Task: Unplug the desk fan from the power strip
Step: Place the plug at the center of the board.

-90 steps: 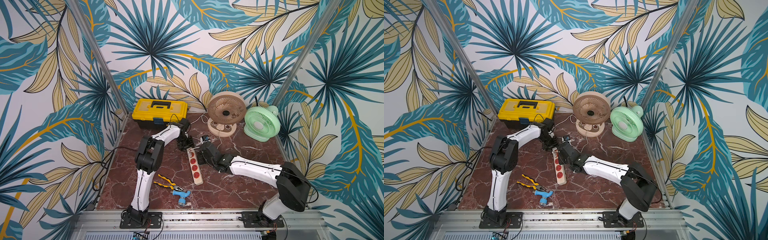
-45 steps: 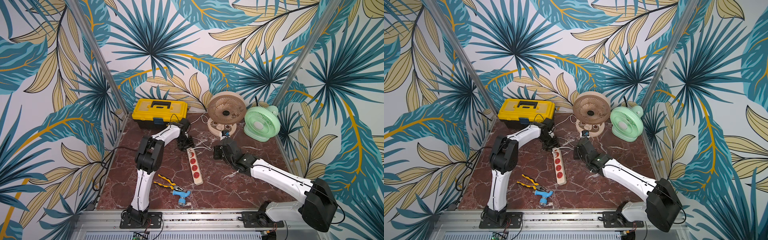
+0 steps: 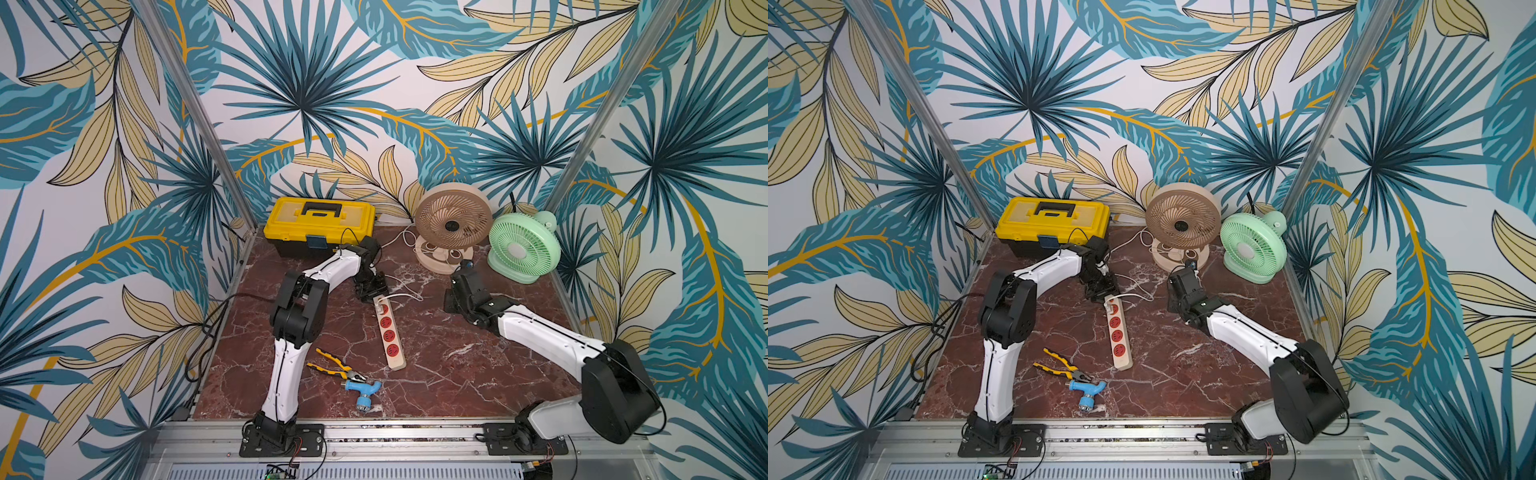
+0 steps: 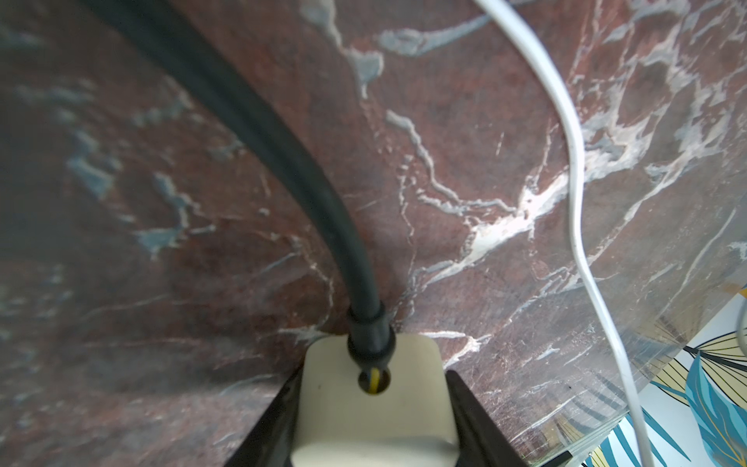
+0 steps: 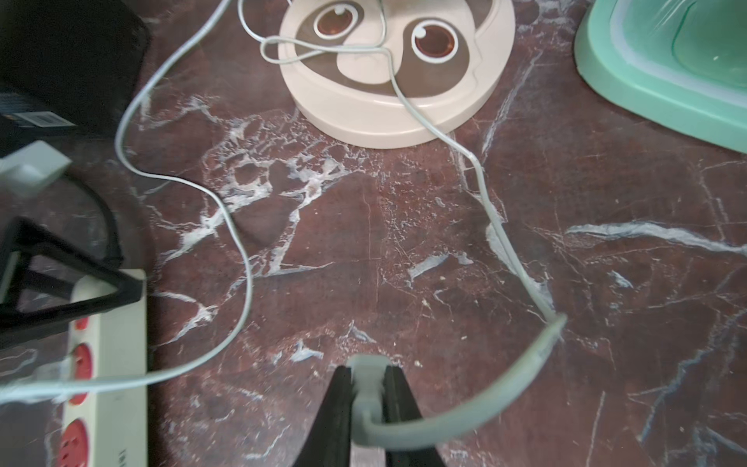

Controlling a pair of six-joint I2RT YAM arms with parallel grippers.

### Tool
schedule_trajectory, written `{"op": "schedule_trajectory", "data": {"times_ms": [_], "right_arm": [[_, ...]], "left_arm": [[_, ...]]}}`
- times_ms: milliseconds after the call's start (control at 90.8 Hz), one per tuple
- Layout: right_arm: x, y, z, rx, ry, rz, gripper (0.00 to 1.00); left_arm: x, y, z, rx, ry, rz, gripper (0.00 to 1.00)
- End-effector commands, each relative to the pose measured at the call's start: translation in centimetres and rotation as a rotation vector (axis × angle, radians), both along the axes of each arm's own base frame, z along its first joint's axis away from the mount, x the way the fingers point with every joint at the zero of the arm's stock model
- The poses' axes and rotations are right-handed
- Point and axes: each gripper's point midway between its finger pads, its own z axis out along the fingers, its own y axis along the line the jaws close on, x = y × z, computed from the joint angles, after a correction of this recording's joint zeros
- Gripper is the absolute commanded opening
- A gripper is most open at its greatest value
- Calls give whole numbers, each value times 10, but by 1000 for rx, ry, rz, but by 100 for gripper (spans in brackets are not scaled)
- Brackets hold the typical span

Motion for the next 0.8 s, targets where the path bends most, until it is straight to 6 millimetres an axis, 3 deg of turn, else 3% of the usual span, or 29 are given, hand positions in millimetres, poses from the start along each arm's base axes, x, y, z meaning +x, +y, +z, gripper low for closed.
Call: {"op": "schedule_trajectory", "data": {"times_ms": [0, 187, 319, 595, 738, 793], "right_arm": [[20, 13, -4, -13, 18, 53, 0], [61, 27, 11, -58, -13, 71, 0], [87, 38, 7, -73, 8, 91, 0], [128, 74, -25, -4, 95, 151, 0], [134, 78, -39, 18, 127, 149, 0], [134, 74, -45, 18, 141, 137, 8]], "left_arm": [[-21, 45, -87, 244, 103, -11, 0], [-22, 45, -87, 246, 103, -14, 0], [-23, 44, -86, 247, 102, -16, 0], [-23, 44, -87, 248, 102, -17, 0], [-23, 43, -86, 249, 102, -18, 0], [-23, 43, -86, 248, 101, -18, 0]]}}
